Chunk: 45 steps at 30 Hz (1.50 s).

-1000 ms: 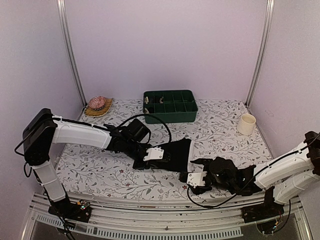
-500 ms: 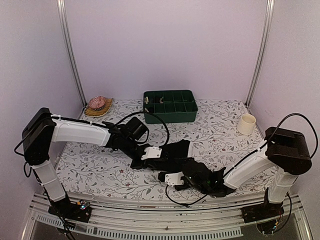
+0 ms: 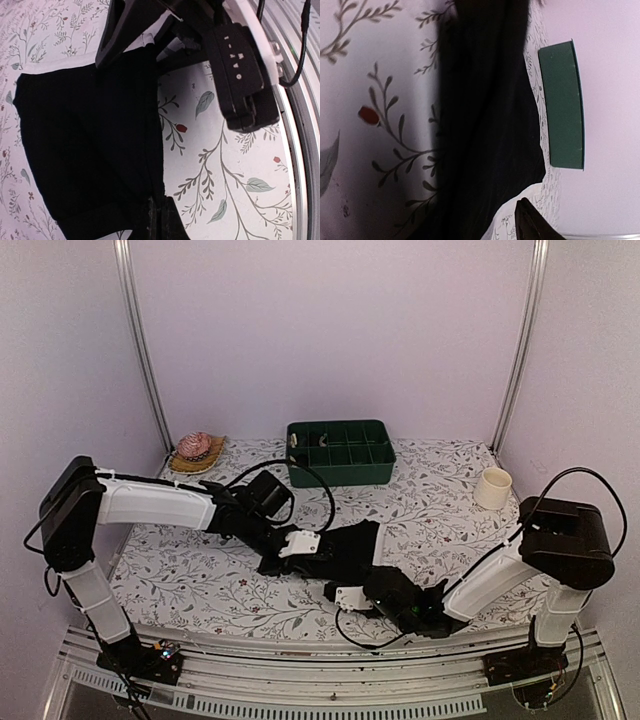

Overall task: Roll the underwear
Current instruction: Pick up the underwear from the center of the board, then fold the underwear at the center of the board.

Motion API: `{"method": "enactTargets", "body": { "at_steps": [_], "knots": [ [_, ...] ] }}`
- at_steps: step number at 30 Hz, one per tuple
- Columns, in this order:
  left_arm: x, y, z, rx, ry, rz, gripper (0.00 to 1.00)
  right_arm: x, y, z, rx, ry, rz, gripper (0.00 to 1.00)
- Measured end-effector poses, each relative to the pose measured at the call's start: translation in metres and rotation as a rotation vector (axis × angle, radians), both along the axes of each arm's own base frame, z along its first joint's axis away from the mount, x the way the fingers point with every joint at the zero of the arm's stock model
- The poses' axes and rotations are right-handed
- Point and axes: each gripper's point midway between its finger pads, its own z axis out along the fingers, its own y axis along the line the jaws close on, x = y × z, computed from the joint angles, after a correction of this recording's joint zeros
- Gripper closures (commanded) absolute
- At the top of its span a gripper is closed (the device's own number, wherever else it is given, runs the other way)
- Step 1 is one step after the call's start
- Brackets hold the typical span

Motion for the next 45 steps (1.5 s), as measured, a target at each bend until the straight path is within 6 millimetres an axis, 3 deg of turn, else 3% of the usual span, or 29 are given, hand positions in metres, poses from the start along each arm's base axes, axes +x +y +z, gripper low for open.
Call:
{"method": "enactTargets", "body": {
  "at_steps": [5, 7, 16, 25, 31, 37, 45],
  "knots": [
    [-0.003, 0.005, -0.002, 0.009, -0.003, -0.012, 1.00, -0.003, -0.011, -0.006, -0.008, 0.039, -0.016, 0.92],
    [-0.005, 0.007, -0.004, 0.017, -0.001, -0.014, 1.00, -0.005, -0.012, -0.008, -0.002, 0.061, -0.016, 0.96],
    [-0.011, 0.019, -0.019, 0.060, 0.003, -0.025, 1.00, -0.023, -0.006, -0.003, 0.047, 0.185, 0.038, 0.98],
    [-0.022, 0.037, -0.033, 0.099, 0.011, -0.042, 1.00, -0.046, 0.018, -0.001, 0.042, 0.402, 0.097, 0.98],
    [-0.016, 0.044, -0.027, 0.092, -0.005, -0.038, 1.00, -0.051, 0.027, 0.007, 0.030, 0.530, 0.108, 0.98],
    [-0.004, 0.051, -0.021, 0.074, -0.005, -0.024, 1.00, -0.042, 0.029, 0.018, 0.050, 0.648, 0.101, 0.98],
    [0.025, 0.049, 0.005, 0.040, -0.048, -0.014, 1.00, -0.033, 0.040, 0.031, 0.058, 0.816, 0.121, 0.96]
  ]
}}
